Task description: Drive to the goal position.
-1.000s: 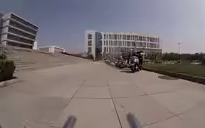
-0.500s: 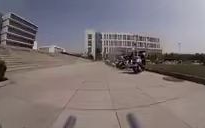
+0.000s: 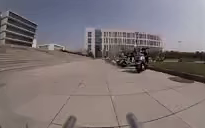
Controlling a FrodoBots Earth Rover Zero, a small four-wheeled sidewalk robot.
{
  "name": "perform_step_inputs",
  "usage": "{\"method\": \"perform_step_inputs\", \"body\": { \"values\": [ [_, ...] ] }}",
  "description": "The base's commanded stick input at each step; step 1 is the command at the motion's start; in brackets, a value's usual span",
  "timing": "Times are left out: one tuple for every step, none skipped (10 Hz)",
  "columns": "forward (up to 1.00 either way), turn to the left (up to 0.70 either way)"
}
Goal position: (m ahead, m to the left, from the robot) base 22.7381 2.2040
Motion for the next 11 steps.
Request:
{"method": "perform_step_inputs", "body": {
  "values": [
    [0.70,0.00],
    [0.70,0.00],
    [0.70,0.00],
    [0.70,0.00],
    [0.70,0.00],
    [0.70,0.00],
    [0.70,0.00],
    [0.70,0.00],
    [0.70,0.00],
    [0.70,0.00],
    [0.70,0.00]
  ]
}}
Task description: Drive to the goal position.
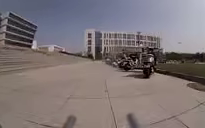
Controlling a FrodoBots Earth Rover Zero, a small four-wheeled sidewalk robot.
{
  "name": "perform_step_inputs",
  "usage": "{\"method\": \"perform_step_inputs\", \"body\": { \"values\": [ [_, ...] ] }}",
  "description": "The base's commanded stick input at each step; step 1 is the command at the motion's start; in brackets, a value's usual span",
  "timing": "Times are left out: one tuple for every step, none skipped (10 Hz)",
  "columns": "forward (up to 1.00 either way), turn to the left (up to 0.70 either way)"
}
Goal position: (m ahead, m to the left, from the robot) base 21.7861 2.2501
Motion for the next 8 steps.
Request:
{"method": "perform_step_inputs", "body": {
  "values": [
    [0.70,0.00],
    [0.70,0.00],
    [0.70,0.00],
    [0.70,0.00],
    [0.70,0.00],
    [0.70,0.00],
    [0.70,0.00],
    [0.70,0.00]
  ]
}}
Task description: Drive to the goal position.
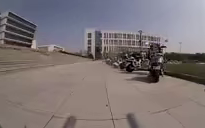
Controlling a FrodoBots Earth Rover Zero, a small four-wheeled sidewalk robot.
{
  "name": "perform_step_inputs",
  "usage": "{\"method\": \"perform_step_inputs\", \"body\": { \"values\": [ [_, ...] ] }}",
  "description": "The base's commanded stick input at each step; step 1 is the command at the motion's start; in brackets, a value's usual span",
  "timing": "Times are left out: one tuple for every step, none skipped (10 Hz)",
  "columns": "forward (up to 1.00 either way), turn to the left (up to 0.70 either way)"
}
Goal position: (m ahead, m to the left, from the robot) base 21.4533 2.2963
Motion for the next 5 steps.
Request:
{"method": "perform_step_inputs", "body": {
  "values": [
    [0.70,0.00],
    [0.70,0.00],
    [0.70,0.00],
    [0.70,0.00],
    [0.70,0.00]
  ]
}}
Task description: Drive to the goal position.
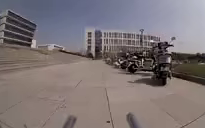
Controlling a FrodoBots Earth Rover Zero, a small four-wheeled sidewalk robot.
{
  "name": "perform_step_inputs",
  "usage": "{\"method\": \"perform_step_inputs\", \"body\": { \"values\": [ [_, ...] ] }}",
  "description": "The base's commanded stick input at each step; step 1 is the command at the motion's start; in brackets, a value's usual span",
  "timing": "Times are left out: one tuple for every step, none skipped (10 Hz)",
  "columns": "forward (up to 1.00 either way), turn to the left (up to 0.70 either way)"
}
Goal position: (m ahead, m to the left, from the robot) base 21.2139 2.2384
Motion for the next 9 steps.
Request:
{"method": "perform_step_inputs", "body": {
  "values": [
    [0.70,0.00],
    [0.70,0.00],
    [0.70,0.00],
    [0.70,0.00],
    [0.70,0.00],
    [0.70,0.00],
    [0.70,0.00],
    [0.70,0.00],
    [0.70,0.00]
  ]
}}
